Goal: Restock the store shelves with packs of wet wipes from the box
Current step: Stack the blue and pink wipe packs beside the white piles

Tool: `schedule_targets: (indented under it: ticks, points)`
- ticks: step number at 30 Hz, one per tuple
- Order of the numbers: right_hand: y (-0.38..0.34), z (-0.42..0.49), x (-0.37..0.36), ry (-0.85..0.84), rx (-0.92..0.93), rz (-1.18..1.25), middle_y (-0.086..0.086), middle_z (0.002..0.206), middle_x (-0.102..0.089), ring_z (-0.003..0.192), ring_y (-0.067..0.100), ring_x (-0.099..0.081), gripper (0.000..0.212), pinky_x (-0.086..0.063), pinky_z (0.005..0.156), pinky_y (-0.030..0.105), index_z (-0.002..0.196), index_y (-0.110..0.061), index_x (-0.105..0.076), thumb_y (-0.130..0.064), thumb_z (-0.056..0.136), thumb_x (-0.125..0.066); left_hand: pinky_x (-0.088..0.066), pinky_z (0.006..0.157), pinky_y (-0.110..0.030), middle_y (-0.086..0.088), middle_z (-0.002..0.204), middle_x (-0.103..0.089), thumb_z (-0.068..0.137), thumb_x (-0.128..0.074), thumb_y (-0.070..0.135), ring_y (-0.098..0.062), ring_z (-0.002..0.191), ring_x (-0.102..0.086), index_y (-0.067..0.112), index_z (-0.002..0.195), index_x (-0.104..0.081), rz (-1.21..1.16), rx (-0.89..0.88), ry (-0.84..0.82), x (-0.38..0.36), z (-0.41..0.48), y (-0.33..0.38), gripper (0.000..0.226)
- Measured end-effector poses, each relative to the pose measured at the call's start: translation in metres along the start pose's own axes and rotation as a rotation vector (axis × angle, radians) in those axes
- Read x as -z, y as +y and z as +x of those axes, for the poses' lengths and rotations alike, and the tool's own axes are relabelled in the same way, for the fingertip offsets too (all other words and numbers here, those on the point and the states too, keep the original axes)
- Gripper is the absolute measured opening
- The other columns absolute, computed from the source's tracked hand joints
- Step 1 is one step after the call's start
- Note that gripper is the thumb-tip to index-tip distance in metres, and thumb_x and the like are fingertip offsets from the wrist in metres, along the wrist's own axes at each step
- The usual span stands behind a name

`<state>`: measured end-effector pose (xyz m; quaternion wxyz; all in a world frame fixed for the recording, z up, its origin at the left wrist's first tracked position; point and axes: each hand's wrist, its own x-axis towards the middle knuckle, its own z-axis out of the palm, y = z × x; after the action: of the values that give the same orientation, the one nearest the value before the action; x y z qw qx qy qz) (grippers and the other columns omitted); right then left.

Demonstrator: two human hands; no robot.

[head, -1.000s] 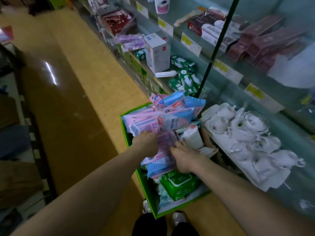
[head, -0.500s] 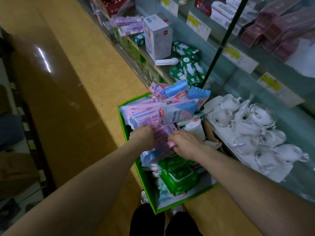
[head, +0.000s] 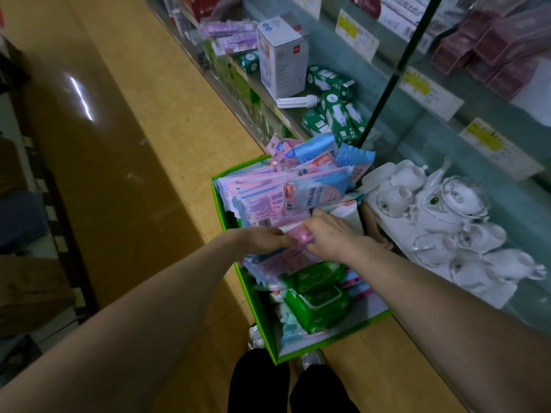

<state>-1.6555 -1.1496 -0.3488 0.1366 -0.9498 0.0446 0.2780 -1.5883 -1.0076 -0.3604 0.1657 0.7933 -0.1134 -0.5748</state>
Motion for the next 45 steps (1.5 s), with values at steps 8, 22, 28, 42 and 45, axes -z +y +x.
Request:
schedule_targets:
  ticks: [8,22,28,42,45]
  points:
    - [-0.007,0.003,-0.007,-0.091,0.069,-0.209,0.01,0.141,-0.032,0.123,0.034,-0.048,0.065,-0.042,0.095,0.041,0.144,-0.02,-0.029,-0.018,0.089,-0.063,-0.049,0.076,-0.031,-0.01,0.13,-0.05,0.087,-0.067,0.016,-0.023,0.096,-0.054,0.013,0.142,-0.035,0.157,-0.115,0.099,-0.01,0.001,-0.016,0.064]
    - [-0.015,-0.007,0.038,0.006,0.12,-0.111,0.007,0.133,-0.046,0.123,0.03,-0.048,0.054,-0.042,0.098,0.037,0.137,-0.019,-0.042,-0.022,0.087,-0.063,-0.042,0.075,-0.028,-0.008,0.118,-0.058,0.083,-0.07,0.031,-0.022,0.094,-0.054,0.013,0.124,-0.055,0.376,-0.146,0.3,0.015,-0.041,0.006,0.047]
    - [-0.026,-0.024,0.094,0.141,0.155,-0.081,0.005,0.132,-0.046,0.117,0.031,-0.051,0.051,-0.044,0.092,0.038,0.132,-0.02,-0.045,-0.022,0.084,-0.064,-0.04,0.075,-0.026,-0.007,0.118,-0.061,0.082,-0.068,0.028,-0.023,0.099,-0.056,0.014,0.12,-0.058,0.367,-0.139,0.459,0.046,-0.092,0.035,0.042]
    - [-0.064,-0.097,0.22,0.396,0.35,0.03,-0.002,0.1,-0.061,0.088,0.02,-0.055,0.032,-0.042,0.073,0.029,0.11,-0.029,-0.059,-0.035,0.081,-0.07,-0.045,0.079,-0.028,-0.004,0.12,-0.059,0.078,-0.075,0.035,-0.018,0.096,-0.054,0.015,0.128,-0.05,0.278,-0.152,0.833,0.087,-0.247,0.071,0.058]
    - [-0.079,-0.112,0.243,0.418,0.421,0.025,-0.004,0.095,-0.059,0.085,0.017,-0.053,0.027,-0.037,0.069,0.026,0.103,-0.029,-0.059,-0.033,0.08,-0.071,-0.045,0.079,-0.027,-0.003,0.118,-0.057,0.079,-0.075,0.035,-0.017,0.097,-0.054,0.016,0.128,-0.049,0.25,-0.156,0.868,0.094,-0.283,0.071,0.059]
